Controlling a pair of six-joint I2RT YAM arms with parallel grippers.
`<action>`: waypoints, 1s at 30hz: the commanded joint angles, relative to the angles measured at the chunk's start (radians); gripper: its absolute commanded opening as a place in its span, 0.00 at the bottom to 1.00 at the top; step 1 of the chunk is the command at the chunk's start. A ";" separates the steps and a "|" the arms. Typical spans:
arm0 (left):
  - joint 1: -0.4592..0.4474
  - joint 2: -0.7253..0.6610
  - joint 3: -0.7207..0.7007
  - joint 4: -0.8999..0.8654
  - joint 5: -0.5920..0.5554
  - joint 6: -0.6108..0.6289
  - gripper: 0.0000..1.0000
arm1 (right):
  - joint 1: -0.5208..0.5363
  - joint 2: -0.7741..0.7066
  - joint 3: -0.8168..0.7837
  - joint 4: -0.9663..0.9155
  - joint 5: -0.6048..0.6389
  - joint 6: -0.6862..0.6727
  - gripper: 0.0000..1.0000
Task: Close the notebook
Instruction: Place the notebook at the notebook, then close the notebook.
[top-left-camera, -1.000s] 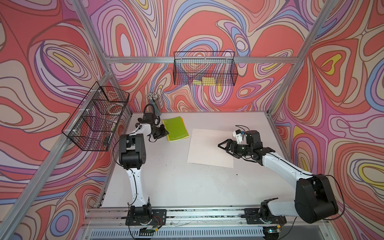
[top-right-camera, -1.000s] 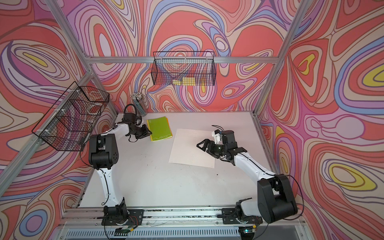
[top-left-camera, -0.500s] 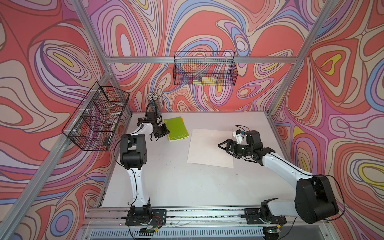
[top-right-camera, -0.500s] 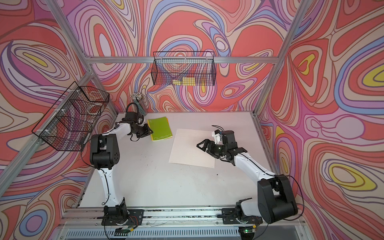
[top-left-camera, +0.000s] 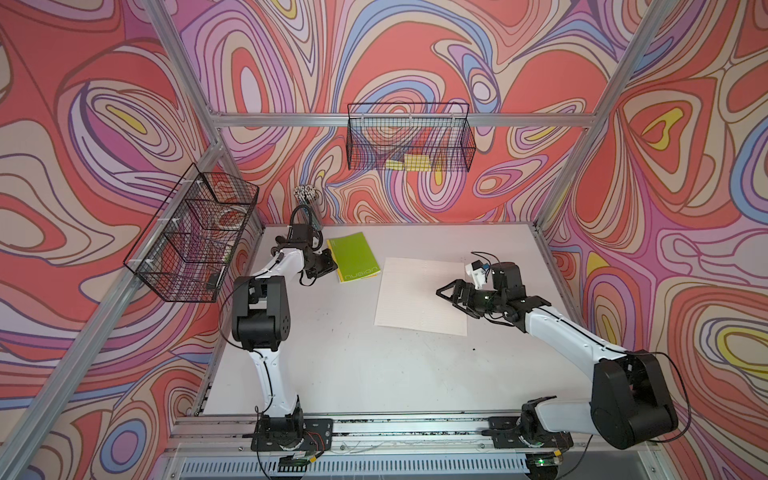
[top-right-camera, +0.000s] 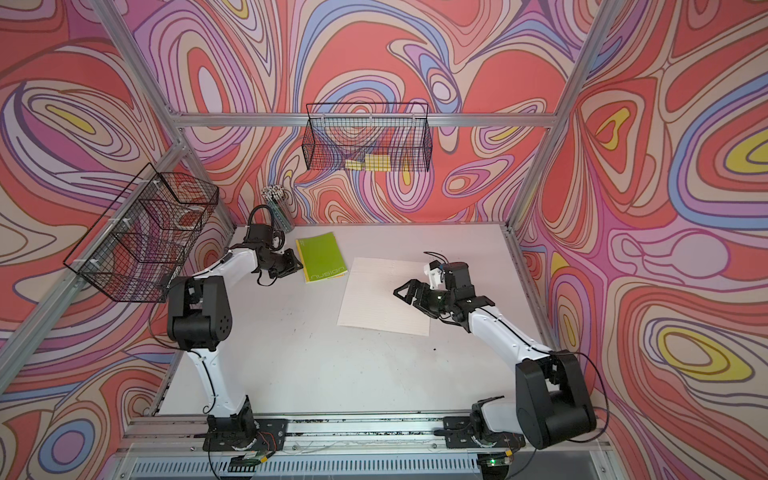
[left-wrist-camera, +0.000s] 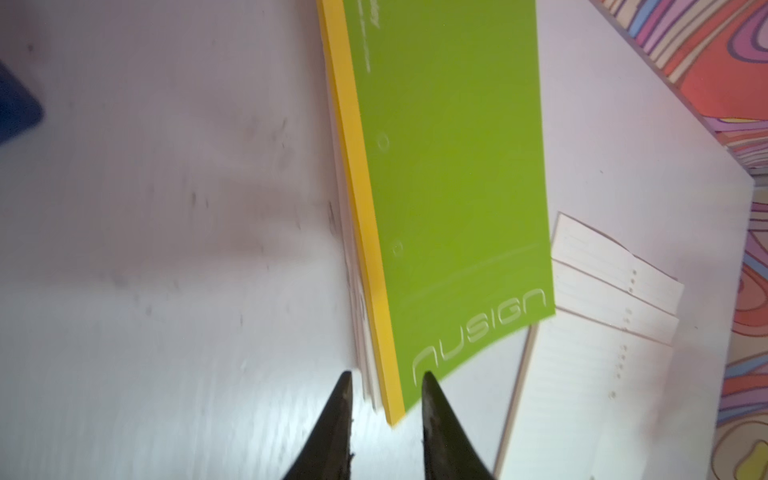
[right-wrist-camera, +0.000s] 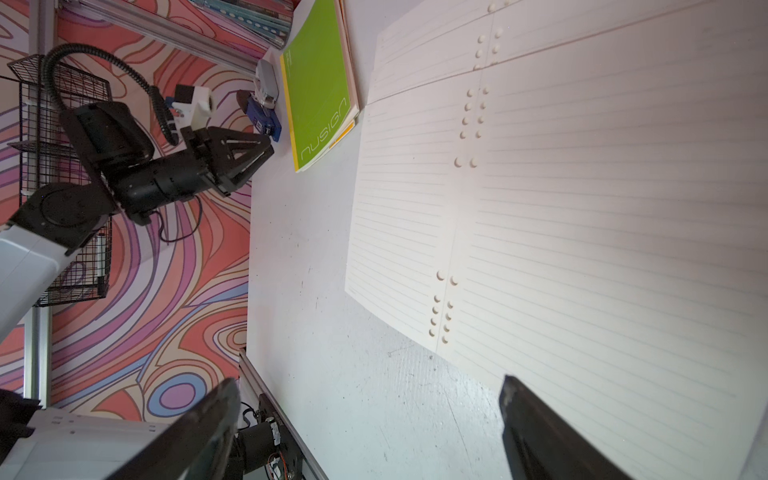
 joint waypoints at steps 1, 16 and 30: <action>-0.081 -0.215 -0.123 0.095 0.087 -0.077 0.32 | -0.006 0.011 0.037 -0.010 0.008 -0.024 0.98; -0.359 -0.740 -0.804 0.536 0.035 -0.526 0.41 | -0.018 0.063 -0.006 0.089 0.012 -0.007 0.98; -0.700 -0.723 -1.049 0.975 -0.333 -0.863 0.49 | -0.048 0.070 -0.095 0.213 0.034 0.035 0.98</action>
